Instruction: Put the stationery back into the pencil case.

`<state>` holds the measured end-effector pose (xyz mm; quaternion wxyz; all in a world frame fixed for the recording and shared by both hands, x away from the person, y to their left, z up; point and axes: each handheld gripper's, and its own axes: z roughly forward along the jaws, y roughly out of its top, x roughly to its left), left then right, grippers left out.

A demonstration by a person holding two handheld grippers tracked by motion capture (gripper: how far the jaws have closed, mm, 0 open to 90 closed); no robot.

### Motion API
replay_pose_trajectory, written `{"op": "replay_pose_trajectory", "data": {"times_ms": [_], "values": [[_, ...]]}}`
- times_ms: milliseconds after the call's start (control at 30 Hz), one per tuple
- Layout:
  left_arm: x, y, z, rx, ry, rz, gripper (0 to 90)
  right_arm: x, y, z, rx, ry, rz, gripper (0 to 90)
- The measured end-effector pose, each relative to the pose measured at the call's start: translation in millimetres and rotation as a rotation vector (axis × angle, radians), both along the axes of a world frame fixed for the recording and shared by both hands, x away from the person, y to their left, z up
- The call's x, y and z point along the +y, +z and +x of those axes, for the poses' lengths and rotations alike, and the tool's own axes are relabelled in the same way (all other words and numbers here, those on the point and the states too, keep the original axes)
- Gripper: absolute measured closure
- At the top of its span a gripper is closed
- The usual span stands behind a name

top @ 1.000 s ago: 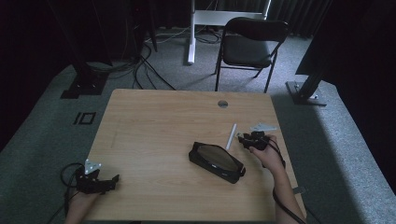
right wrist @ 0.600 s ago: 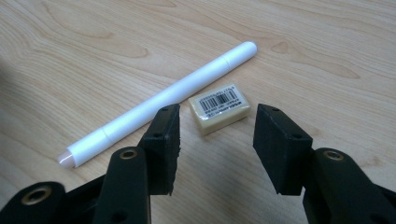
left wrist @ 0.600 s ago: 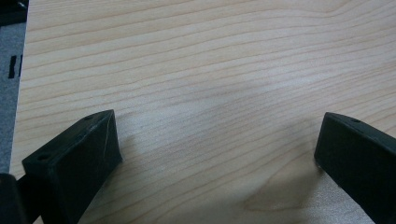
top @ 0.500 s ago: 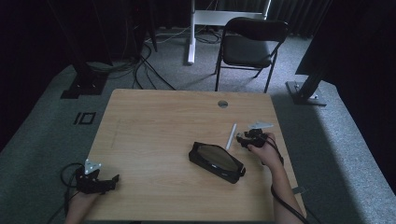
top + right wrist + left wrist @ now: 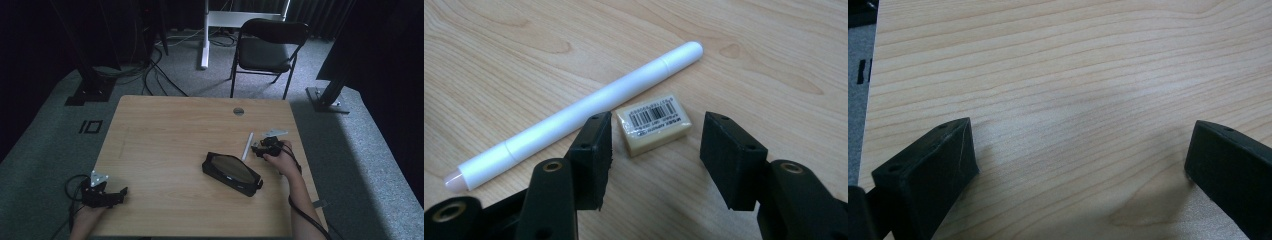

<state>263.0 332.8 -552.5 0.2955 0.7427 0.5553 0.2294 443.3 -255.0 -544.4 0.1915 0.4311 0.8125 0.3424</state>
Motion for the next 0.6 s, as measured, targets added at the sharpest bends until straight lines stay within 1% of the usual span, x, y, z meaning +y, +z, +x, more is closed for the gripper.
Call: {"op": "replay_pose_trajectory", "data": {"times_ms": [67,200,267,300,400,500,600], "values": [[0.0,0.0,0.0,0.0,0.0,0.0,0.3,-0.1,1.0,1.7,0.002,-0.001,-0.004,47.5],[0.0,0.0,0.0,0.0,0.0,0.0,0.3,1.4,1.3,4.5,0.012,0.016,-0.02,50.2],[0.0,0.0,0.0,0.0,0.0,0.0,0.3,2.1,2.0,5.7,0.009,0.023,-0.032,52.5],[0.0,0.0,0.0,0.0,0.0,0.0,0.3,2.8,2.1,6.1,0.012,0.025,-0.03,54.4],[0.0,0.0,0.0,0.0,0.0,0.0,0.3,4.3,2.3,6.7,0.021,0.031,-0.023,56.1],[0.0,0.0,0.0,0.0,0.0,0.0,0.3,3.6,2.3,5.8,0.031,0.02,-0.01,57.5],[0.0,0.0,0.0,0.0,0.0,0.0,0.3,3.0,3.3,3.8,0.033,0.004,-0.016,57.9]]}}
